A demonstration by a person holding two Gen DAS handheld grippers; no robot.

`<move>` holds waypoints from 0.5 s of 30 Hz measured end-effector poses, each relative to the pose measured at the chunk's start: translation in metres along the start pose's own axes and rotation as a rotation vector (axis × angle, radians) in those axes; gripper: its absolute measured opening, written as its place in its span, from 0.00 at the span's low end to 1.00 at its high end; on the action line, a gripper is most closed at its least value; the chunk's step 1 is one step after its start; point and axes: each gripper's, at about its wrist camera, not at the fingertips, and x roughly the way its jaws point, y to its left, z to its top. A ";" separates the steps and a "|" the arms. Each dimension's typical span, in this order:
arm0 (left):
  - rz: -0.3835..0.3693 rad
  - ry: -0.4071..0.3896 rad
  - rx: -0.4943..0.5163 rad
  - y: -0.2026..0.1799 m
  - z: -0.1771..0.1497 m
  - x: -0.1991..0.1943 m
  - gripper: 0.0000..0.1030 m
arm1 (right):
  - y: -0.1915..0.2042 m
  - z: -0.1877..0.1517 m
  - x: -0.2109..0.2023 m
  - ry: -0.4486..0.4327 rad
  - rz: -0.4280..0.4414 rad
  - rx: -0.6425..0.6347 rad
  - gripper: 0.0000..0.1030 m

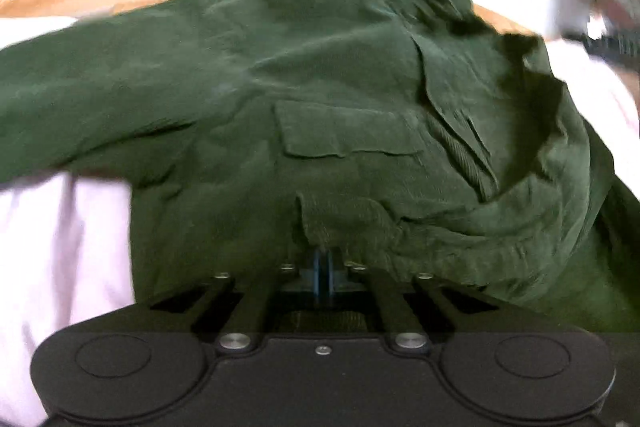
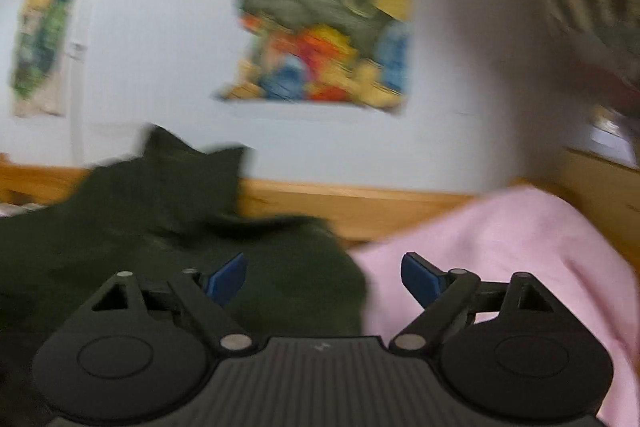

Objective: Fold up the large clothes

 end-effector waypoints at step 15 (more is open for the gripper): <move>-0.124 -0.124 0.022 -0.012 -0.003 -0.004 0.58 | -0.038 -0.006 0.048 0.090 -0.032 0.164 0.03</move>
